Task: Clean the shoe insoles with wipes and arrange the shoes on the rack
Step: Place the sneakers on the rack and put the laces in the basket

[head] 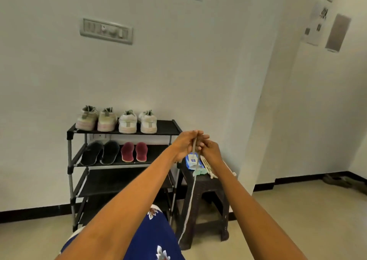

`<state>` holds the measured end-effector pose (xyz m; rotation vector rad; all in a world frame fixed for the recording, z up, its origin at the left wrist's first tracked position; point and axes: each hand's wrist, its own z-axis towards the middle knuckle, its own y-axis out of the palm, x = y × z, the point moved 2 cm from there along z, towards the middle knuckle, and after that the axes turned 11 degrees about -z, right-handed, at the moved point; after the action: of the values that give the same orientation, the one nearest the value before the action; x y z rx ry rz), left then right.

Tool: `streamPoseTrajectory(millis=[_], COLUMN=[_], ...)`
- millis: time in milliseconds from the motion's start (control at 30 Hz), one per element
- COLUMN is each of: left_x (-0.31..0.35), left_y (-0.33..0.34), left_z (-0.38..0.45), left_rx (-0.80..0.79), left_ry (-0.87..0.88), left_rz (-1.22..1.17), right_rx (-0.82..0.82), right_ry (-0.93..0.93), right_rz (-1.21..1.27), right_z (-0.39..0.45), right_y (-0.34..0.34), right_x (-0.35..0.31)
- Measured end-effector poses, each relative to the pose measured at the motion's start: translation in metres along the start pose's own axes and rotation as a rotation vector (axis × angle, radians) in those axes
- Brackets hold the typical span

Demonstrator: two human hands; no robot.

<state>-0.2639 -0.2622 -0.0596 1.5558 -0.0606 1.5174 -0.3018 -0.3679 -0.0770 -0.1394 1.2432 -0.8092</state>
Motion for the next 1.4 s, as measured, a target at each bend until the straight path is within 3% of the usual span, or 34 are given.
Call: streamPoseTrajectory(millis=[133, 200, 333, 400, 567, 733, 900, 967, 1100, 1233, 1400], left_x=[0.002, -0.002, -0.013, -0.018, -0.028, -0.019, -0.018, -0.022, -0.030, -0.035, -0.035], left_y=[-0.020, -0.030, -0.048, -0.051, -0.045, -0.031, -0.030, -0.033, -0.039, -0.037, -0.029], left_z=[0.002, 0.004, 0.005, 0.006, 0.006, 0.011, 0.026, 0.031, 0.034, 0.027, 0.020], left_rx=[0.157, 0.256, 0.197, 0.125, 0.003, -0.104, 0.022, 0.131, 0.251, 0.162, -0.019], left_ry=[0.118, 0.152, 0.166, 0.127, -0.045, -0.090, 0.000, 0.037, 0.042, -0.007, -0.149], left_rz=[-0.241, -0.190, 0.490, 0.657, 0.364, 0.093, -0.227, -0.167, 0.183, 0.446, 0.342], right_rx=[-0.144, -0.231, -0.387, -0.423, -0.296, -0.155, -0.289, -0.368, -0.479, -0.458, -0.273], right_ry=[-0.035, -0.062, -0.134, -0.168, -0.159, -0.077, 0.000, -0.004, -0.127, -0.219, -0.154], right_rz=[-0.021, -0.101, -0.225, -0.293, -0.301, -0.306, -0.285, -0.276, -0.377, -0.384, -0.344], right_z=[-0.004, -0.006, -0.004, 0.005, 0.032, 0.043, 0.026, 0.015, 0.008, 0.019, 0.045], right_y=[0.012, 0.015, 0.008, -0.001, -0.026, -0.025, -0.001, 0.005, 0.000, -0.019, -0.043], right_x=[0.000, 0.004, 0.004, -0.003, -0.015, 0.010, 0.042, 0.043, 0.032, 0.007, -0.010])
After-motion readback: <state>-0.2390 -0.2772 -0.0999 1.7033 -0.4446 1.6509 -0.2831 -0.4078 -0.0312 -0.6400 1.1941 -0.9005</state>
